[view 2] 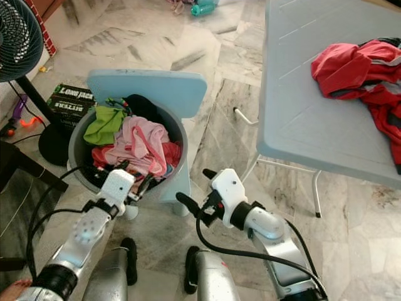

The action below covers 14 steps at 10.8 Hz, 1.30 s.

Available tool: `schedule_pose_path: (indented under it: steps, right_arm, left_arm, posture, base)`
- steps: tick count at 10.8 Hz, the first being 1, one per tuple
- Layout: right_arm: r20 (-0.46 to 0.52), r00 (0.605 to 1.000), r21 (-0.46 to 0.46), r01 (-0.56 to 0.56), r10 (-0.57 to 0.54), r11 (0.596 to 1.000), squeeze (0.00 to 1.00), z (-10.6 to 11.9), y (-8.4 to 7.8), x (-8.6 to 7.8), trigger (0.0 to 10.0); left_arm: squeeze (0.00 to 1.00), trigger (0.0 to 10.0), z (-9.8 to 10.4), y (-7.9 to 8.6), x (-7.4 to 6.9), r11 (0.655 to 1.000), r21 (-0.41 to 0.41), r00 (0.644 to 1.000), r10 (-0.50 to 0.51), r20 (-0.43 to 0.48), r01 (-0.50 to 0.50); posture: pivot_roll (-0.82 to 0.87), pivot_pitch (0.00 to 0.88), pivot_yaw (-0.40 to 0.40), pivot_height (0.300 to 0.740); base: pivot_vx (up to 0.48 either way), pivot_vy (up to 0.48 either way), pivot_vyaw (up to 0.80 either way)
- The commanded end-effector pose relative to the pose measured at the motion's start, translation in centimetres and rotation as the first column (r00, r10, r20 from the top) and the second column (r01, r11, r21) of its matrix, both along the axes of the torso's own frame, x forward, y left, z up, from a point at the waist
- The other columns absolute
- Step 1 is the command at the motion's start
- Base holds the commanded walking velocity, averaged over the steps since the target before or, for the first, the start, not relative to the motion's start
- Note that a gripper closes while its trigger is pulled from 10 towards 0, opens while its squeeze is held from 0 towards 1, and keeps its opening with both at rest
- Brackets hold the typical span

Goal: Hang hanger

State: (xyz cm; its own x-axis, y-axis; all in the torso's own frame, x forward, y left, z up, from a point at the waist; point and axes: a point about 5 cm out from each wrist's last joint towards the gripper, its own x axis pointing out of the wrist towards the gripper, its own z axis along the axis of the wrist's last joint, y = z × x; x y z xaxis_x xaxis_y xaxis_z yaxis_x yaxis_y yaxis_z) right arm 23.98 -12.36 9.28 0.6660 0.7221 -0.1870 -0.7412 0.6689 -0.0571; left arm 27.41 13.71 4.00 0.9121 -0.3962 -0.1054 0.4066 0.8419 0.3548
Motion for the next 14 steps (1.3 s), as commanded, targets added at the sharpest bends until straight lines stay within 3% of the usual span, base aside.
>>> schedule_pose_path:
  steps: [1, 5, 12, 13, 14]
  right_arm:
    - [-0.006, 1.0, -0.012, -0.003, 0.003, 1.0, 0.0, -0.1, -0.2, -0.3, 10.0]
    - [-0.001, 1.0, -0.014, -0.007, 0.007, 1.0, 0.0, -0.1, -0.2, -0.1, 10.0]
    - [0.003, 1.0, -0.017, -0.001, 0.001, 1.0, 0.0, 0.1, -0.3, -0.2, 10.0]
    - [0.003, 1.0, -0.018, -0.001, 0.002, 1.0, 0.0, 0.1, -0.3, -0.2, 10.0]
    - [0.004, 1.0, -0.019, -0.003, 0.003, 1.0, 0.0, 0.1, -0.4, -0.2, 10.0]
  left_arm:
    - [0.0, 10.0, -1.1, -0.9, -0.8, 0.998, 0.03, 0.997, -0.06, -0.05, 0.062]
    - [0.0, 10.0, -1.9, -1.5, -1.4, 0.991, 0.061, 0.989, -0.112, -0.095, 0.118]
    - [0.0, 10.0, -1.5, -1.2, 1.3, 0.994, 0.066, 0.99, -0.084, -0.117, 0.092]
    - [0.0, 7.0, -1.5, -1.4, 1.4, 0.993, 0.06, 0.988, -0.092, -0.126, 0.1]
    - [0.0, 0.9, -1.7, -1.6, 1.3, 0.993, 0.058, 0.986, -0.099, -0.132, 0.107]
  posture:
    - [-0.09, 0.26, -0.14, 0.74]
    - [-0.09, 0.255, -0.139, 0.74]
    - [-0.11, 0.256, -0.139, 0.74]
    - [-0.11, 0.256, -0.139, 0.74]
    - [-0.11, 0.256, -0.139, 0.74]
  base:
    - [0.0, 0.0, 0.0]
    - [0.0, 0.0, 0.0]
    - [0.0, 0.0, 0.0]
    - [0.0, 0.0, 0.0]
    - [0.0, 0.0, 0.0]
